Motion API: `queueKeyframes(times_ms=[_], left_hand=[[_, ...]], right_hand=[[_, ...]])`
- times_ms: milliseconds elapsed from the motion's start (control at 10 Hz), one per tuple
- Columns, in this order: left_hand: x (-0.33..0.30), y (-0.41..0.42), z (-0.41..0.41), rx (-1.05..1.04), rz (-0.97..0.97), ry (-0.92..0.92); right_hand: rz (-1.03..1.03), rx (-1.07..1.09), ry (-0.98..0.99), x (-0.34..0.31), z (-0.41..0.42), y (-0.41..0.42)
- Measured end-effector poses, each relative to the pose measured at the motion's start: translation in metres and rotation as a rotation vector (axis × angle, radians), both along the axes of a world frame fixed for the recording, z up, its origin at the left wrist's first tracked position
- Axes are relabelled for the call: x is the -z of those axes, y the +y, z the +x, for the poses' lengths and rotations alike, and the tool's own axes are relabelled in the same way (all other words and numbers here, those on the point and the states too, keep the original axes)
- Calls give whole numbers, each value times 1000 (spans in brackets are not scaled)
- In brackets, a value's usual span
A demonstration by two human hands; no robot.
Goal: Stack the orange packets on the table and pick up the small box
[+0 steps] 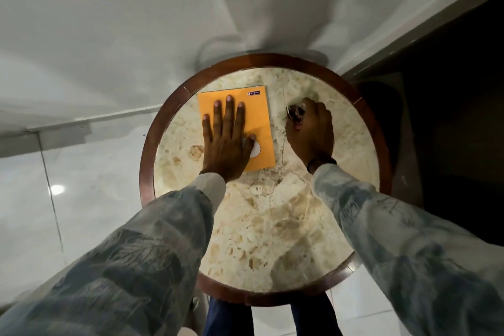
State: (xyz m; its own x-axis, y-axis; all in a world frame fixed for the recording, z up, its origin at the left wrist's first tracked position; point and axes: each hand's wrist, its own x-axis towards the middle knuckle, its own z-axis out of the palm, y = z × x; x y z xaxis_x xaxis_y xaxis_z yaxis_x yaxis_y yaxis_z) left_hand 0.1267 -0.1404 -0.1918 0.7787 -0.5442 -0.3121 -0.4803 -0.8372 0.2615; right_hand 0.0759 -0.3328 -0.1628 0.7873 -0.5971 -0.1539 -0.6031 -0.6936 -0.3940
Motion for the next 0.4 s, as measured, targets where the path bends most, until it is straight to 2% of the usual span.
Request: queueKeyframes(times_ms=[100, 200, 300, 400], left_hand=[[3, -1, 1, 0, -5, -7], [0, 0, 1, 2, 24, 17], [-21, -3, 5, -20, 65, 78], [-67, -11, 8, -15, 60, -17]], right_hand=[[16, 11, 9, 4, -1, 0], [136, 99, -56, -29, 4, 0], [313, 215, -314, -101, 11, -19], [658, 207, -602, -216, 0, -50]])
